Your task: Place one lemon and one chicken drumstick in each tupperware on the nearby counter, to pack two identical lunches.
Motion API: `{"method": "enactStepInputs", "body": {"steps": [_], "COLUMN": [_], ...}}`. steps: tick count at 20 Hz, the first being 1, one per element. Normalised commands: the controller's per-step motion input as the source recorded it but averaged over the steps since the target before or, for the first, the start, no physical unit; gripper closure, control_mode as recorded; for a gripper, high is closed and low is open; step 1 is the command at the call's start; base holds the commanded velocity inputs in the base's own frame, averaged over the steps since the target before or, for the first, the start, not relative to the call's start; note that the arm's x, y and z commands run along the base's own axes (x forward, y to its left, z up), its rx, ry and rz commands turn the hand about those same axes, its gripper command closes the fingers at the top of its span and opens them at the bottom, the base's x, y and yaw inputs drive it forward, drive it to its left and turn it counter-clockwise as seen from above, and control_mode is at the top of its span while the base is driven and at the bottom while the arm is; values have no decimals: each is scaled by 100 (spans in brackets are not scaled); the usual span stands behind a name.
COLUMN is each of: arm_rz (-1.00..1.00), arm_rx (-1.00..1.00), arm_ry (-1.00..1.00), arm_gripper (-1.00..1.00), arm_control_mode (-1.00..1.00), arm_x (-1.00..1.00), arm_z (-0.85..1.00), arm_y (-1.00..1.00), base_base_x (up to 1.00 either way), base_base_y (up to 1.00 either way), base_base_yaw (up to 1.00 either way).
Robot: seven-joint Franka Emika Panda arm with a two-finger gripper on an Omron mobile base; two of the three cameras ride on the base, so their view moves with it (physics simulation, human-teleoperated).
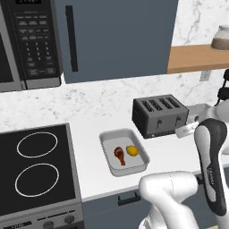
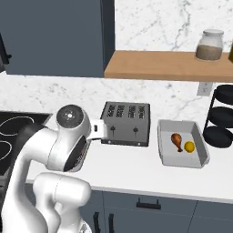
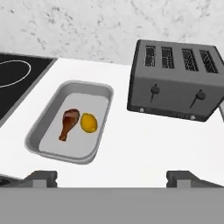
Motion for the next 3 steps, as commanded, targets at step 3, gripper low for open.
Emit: {"method": "enactStepInputs", "body": {"steps": [3], "arm_rz": [0], "arm_rx": [10], "arm_ry": [-6], "arm_gripper": [-100], "arm_control_mode": [-100], "arm_x": [-35], "arm_z": [0], "arm_y": [-30], "base_base_x": [0], "base_base_y": [0], "base_base_yaw": [0]}}
